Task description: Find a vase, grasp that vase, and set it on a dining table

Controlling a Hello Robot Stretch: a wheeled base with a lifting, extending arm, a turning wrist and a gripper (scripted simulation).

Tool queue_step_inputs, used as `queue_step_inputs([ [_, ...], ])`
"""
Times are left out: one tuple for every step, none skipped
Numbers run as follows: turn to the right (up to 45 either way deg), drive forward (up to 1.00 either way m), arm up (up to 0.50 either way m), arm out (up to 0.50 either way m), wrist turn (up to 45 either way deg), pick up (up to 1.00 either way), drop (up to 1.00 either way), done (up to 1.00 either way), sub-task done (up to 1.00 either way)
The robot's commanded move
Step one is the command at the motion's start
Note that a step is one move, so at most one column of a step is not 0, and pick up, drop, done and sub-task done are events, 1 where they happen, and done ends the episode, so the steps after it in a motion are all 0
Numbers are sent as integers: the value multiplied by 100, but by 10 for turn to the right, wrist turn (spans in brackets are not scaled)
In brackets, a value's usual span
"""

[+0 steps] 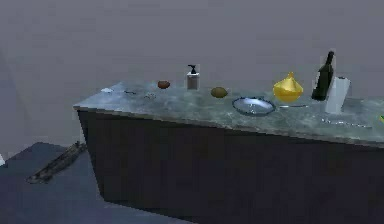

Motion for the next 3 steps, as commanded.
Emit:
queue_step_inputs([
  [90,0,0,0,0,0,0,0,0],
  [0,40,0,0,0,0,0,0,0],
  [-450,0,0,0,0,0,0,0,0],
])
